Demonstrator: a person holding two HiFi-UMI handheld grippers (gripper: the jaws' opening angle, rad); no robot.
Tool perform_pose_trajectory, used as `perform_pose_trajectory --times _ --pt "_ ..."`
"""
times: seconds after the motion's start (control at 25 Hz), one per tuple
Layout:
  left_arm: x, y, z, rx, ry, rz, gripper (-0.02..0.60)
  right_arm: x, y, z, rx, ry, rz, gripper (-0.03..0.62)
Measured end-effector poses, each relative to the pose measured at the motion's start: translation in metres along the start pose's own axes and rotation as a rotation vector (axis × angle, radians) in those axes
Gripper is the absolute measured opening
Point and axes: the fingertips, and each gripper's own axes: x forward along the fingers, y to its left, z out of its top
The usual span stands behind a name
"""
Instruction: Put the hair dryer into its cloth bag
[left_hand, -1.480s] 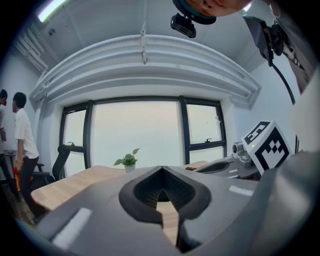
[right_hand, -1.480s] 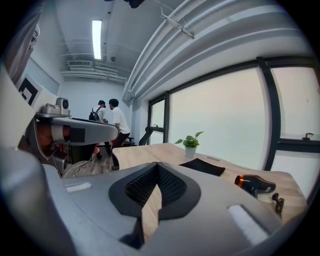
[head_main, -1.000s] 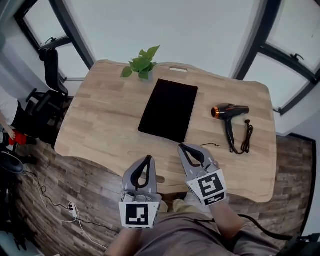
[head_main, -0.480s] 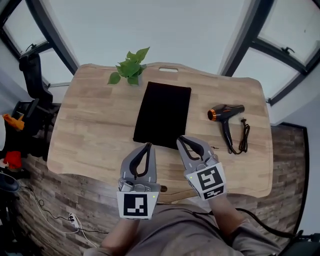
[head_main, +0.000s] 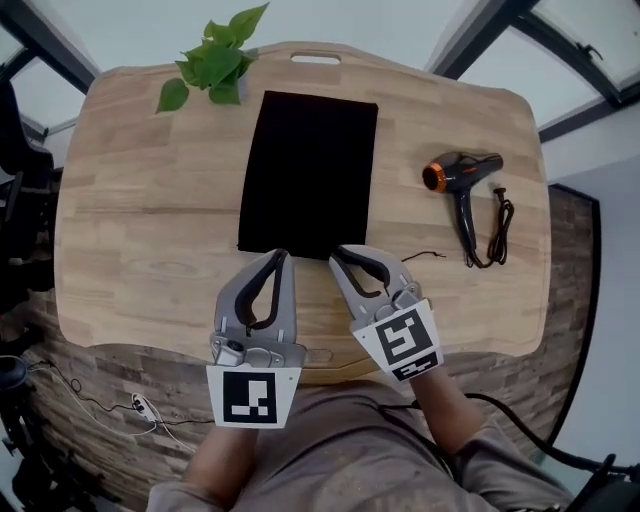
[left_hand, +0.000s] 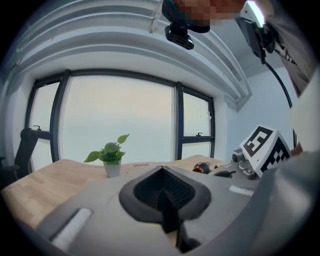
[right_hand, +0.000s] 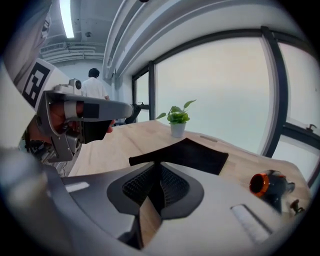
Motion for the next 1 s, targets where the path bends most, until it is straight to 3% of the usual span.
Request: perform_pose_trajectory --times 0.28,0.48,1.0 --pt "0.032 0.016 -0.054 0.007 0.111 -0.057 0.0 0.044 0.006 -0.06 -0.014 0.164 0.061 0.091" --pt "0.041 0.028 -0.081 -0.017 0.159 -0.056 0.0 0.055 0.005 -0.091 -0.003 0.25 0.071 0.095" --pt "0.044 0.033 -0.097 -0.02 0.18 -0.063 0.0 0.062 0.003 -0.101 0.014 0.255 0.077 0.054"
